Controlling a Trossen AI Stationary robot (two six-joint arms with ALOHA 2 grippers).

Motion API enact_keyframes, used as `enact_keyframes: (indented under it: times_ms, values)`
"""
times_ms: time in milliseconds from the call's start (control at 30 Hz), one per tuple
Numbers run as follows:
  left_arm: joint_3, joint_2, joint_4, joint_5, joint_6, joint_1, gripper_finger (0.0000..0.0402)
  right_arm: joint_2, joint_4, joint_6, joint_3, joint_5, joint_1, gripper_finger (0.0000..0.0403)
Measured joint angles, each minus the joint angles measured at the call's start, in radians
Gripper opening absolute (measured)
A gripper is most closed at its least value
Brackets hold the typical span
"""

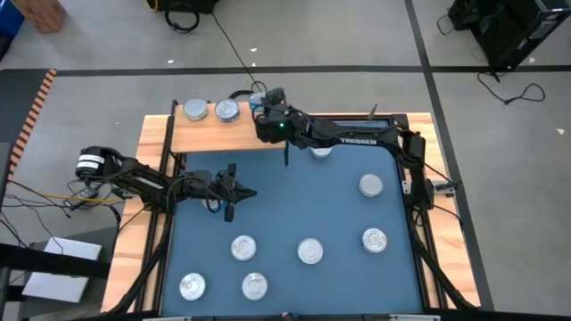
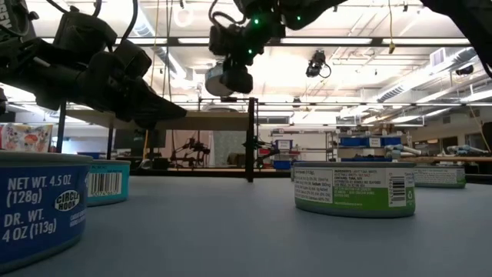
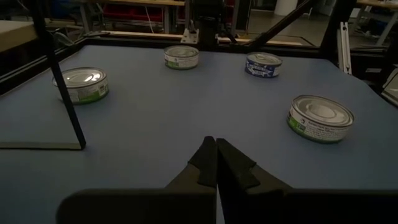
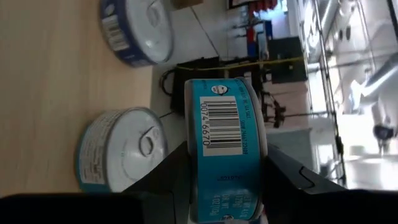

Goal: Stack canned seafood by type on shelf
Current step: Stack the yellow blue tuna can on top of the yellow blue tuna can on the shelf

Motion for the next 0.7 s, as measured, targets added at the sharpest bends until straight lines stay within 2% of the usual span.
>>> enact_keyframes:
  times_ms: [167,333,533,700]
  values:
    - [0.0,0.0,0.007,0.0,0.002,0.0,0.0003,0.0,-0.09,0.119,0.065,0.011,0.002,0.0142]
    - [0.0,0.0,0.007,-0.009,0.003,0.0,0.0003,0.001,-0.121,0.16,0.147,0.009,0.006,0.0142]
    - [0.0,0.0,0.008,-0.012,0.01,0.0,0.0003,0.138,-0.226,0.067,0.352,0.016,0.01,0.0142]
    - [0.001,0.0,0.007,-0.013,0.02,0.0,0.0003,0.248,-0.402,0.133,0.543,0.045,0.008,0.0142]
